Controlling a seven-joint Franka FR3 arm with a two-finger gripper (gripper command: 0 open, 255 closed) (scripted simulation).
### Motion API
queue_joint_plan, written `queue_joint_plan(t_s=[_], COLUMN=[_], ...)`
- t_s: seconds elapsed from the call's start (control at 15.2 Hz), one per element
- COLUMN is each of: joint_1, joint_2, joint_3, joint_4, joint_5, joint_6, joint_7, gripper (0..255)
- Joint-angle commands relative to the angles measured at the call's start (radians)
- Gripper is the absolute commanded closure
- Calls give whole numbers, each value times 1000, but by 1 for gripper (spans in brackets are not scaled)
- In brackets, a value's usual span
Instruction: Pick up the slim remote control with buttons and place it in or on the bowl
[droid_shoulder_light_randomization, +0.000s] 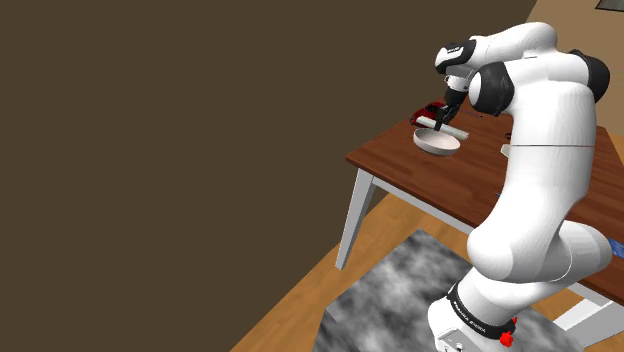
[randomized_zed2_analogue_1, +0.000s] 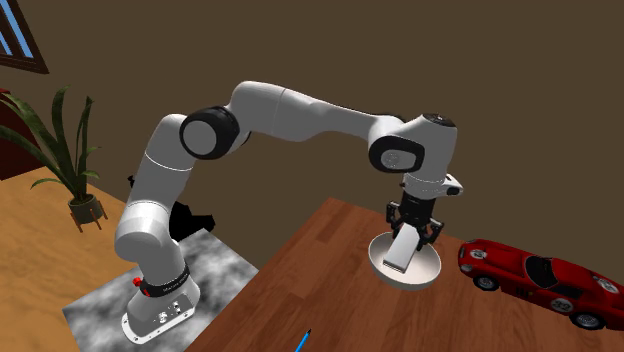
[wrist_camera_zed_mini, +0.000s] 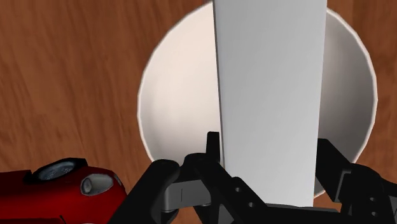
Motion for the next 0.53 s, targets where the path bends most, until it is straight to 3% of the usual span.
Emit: queue_joint_plan(t_s=[0.0,0.46], joint_1=[1,5], joint_2=[4,22], joint_3=[1,8], joint_4=[-19,-79], joint_5=[3,14], joint_6=[23,98], joint_7=[-3,-12], gripper=[255,255])
